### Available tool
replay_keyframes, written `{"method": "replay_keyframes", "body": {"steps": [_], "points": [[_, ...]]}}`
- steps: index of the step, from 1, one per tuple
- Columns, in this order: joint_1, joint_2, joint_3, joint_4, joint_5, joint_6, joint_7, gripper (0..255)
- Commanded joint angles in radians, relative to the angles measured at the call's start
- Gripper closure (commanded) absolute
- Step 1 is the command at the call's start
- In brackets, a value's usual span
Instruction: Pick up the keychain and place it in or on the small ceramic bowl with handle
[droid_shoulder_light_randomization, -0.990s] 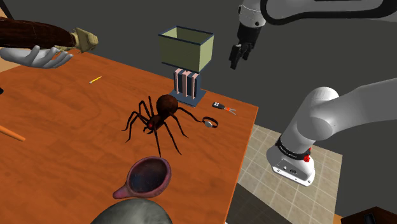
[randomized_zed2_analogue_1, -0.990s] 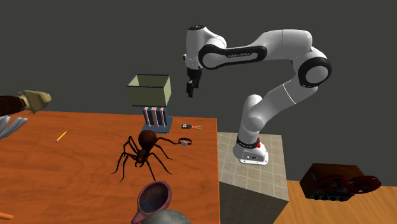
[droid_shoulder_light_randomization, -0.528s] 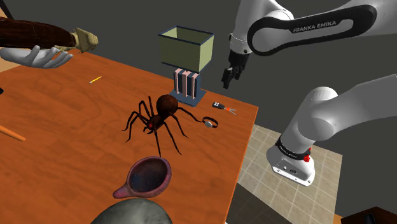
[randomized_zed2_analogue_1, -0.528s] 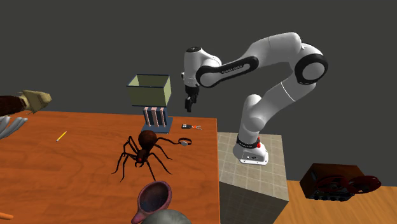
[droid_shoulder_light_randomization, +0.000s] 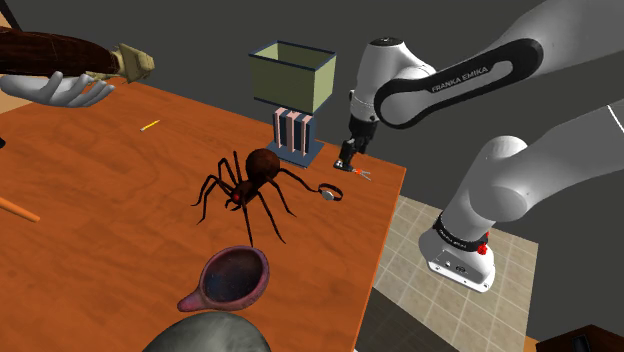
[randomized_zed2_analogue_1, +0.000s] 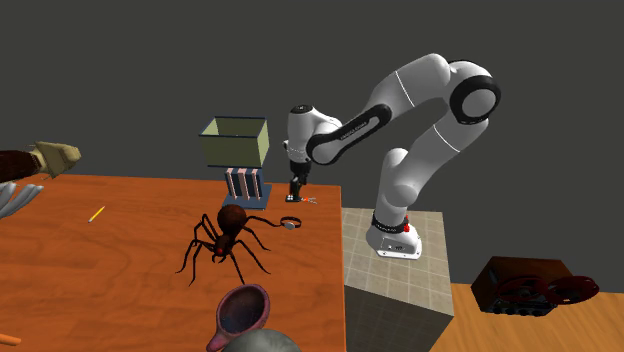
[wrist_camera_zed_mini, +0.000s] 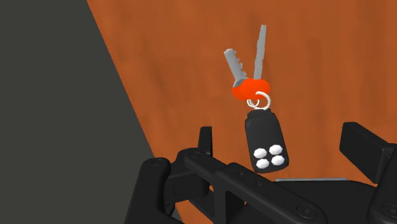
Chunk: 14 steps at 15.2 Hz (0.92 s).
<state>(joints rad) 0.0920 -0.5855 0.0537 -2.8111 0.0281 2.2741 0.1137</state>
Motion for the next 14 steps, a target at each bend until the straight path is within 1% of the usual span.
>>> {"method": "replay_keyframes", "body": {"steps": [1,5,6,14], "points": [[0.0,0.03,-0.001,-0.009,0.002,0.04,-0.002,0],[0.0,0.08,0.001,-0.034,0.002,0.115,-0.002,0],[-0.001,0.102,0.002,-0.043,0.002,0.145,-0.001,0],[-0.001,0.102,0.002,-0.043,0.002,0.145,-0.001,0]]}}
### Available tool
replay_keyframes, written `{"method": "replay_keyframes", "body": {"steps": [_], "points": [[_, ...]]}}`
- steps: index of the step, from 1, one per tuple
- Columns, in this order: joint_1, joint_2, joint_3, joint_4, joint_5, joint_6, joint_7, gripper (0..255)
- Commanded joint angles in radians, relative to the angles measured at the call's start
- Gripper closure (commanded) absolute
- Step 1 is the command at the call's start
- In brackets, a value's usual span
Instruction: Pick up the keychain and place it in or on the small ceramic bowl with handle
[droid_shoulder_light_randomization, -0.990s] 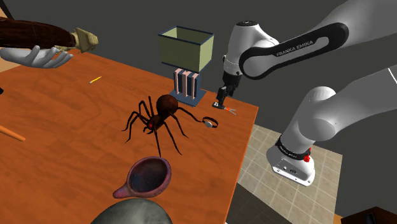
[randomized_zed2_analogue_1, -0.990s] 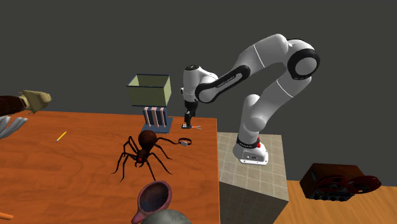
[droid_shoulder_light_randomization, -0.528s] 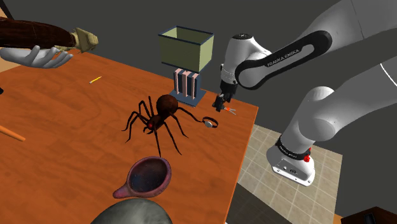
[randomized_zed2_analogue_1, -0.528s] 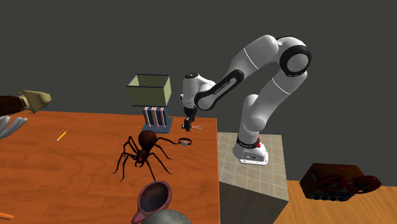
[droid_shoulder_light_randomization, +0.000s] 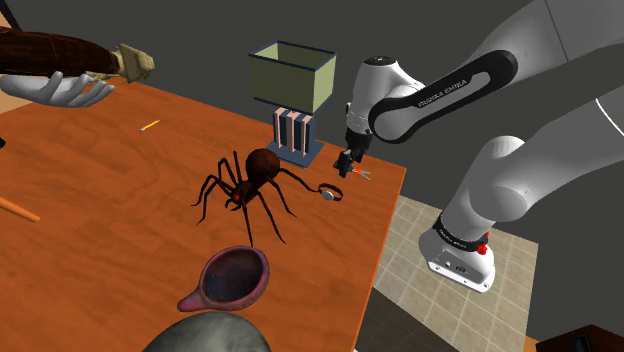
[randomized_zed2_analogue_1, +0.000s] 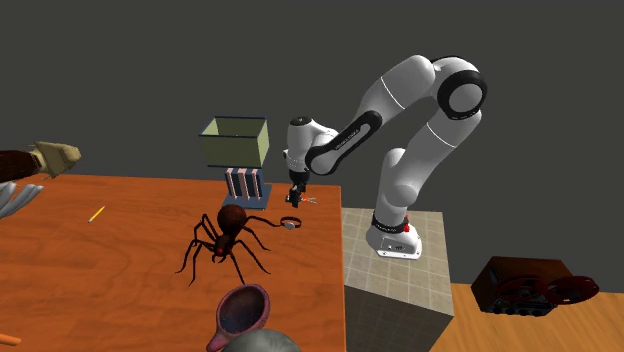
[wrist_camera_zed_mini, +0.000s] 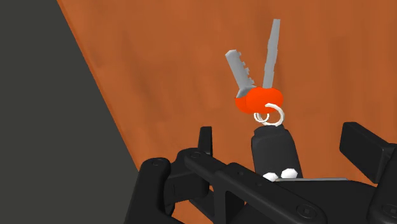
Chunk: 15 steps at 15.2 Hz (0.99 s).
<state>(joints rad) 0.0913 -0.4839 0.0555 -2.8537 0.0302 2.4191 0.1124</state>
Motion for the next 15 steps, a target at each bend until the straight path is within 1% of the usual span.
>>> {"method": "replay_keyframes", "body": {"steps": [1,10,15], "points": [[0.0,0.0,0.0,0.0,0.0,0.0,0.0,255],[0.0,0.0,0.0,0.0,0.0,0.0,0.0,255],[0.001,-0.06,-0.003,0.033,-0.001,-0.093,-0.001,255]]}}
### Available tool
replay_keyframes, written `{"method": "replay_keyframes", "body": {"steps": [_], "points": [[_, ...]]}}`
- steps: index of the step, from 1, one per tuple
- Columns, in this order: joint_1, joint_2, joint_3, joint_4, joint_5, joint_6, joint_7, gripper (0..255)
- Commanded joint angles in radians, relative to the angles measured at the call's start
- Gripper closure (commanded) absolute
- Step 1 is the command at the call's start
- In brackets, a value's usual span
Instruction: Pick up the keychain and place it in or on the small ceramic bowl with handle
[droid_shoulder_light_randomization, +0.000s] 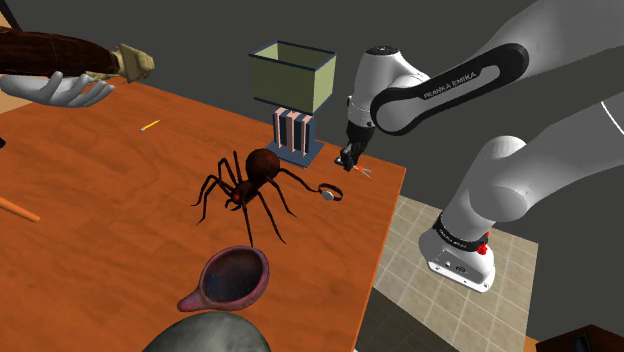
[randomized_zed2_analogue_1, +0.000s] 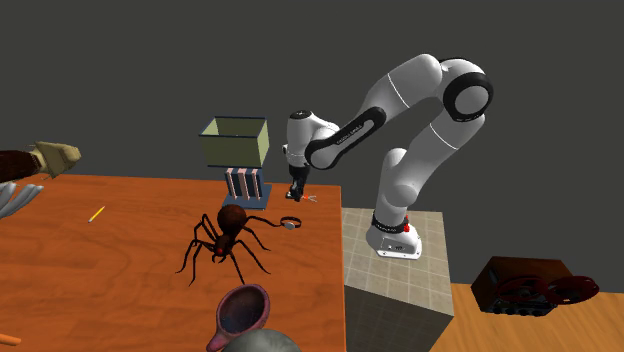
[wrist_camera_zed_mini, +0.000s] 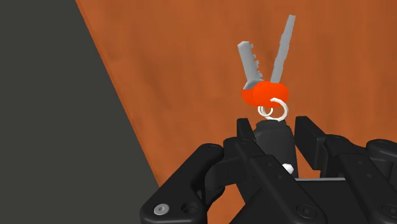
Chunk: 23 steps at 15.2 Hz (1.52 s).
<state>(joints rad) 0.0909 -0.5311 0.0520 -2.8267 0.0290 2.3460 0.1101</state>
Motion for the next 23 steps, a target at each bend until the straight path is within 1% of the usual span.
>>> {"method": "replay_keyframes", "body": {"steps": [1,12,23], "points": [[0.001,-0.023,0.0,0.014,0.001,-0.038,0.001,255],[0.001,-0.112,-0.004,0.111,-0.002,-0.225,0.0,255],[0.0,-0.157,-0.008,0.233,-0.005,-0.391,0.0,255]]}}
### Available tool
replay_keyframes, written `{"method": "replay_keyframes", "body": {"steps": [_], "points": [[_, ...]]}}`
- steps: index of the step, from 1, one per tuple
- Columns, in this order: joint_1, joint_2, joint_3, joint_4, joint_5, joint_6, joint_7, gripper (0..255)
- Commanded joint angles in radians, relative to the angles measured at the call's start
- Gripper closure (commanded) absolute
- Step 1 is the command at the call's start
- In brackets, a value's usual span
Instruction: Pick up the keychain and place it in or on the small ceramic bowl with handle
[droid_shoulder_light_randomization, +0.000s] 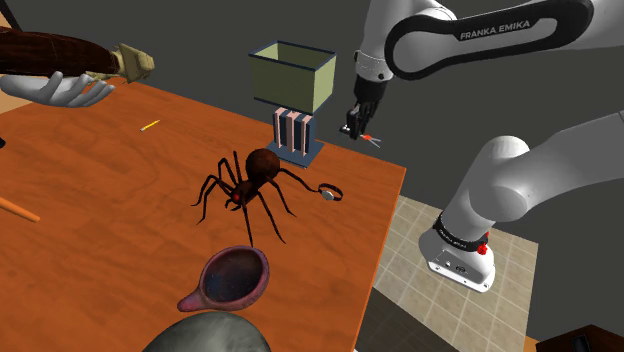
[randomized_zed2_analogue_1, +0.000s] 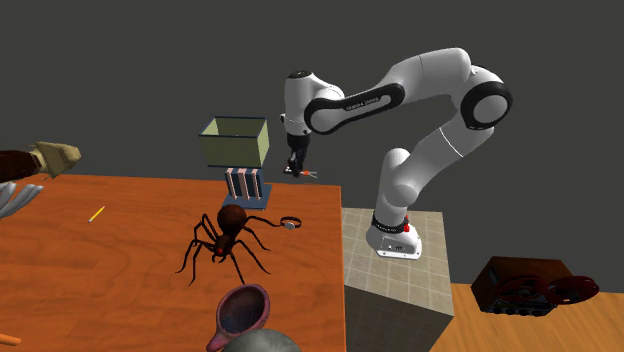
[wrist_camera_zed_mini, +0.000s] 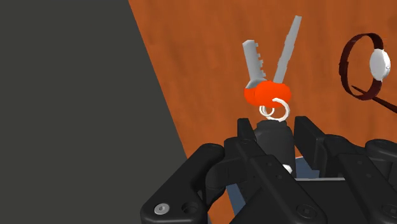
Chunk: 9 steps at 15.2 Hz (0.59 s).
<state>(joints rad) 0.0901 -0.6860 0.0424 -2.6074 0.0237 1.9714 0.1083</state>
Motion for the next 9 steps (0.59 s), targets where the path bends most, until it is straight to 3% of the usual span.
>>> {"method": "replay_keyframes", "body": {"steps": [1,9], "points": [[0.001,-0.004,0.001,0.025,0.0,-0.03,0.002,255],[0.088,0.073,0.173,0.093,0.092,-0.015,0.202,255]]}}
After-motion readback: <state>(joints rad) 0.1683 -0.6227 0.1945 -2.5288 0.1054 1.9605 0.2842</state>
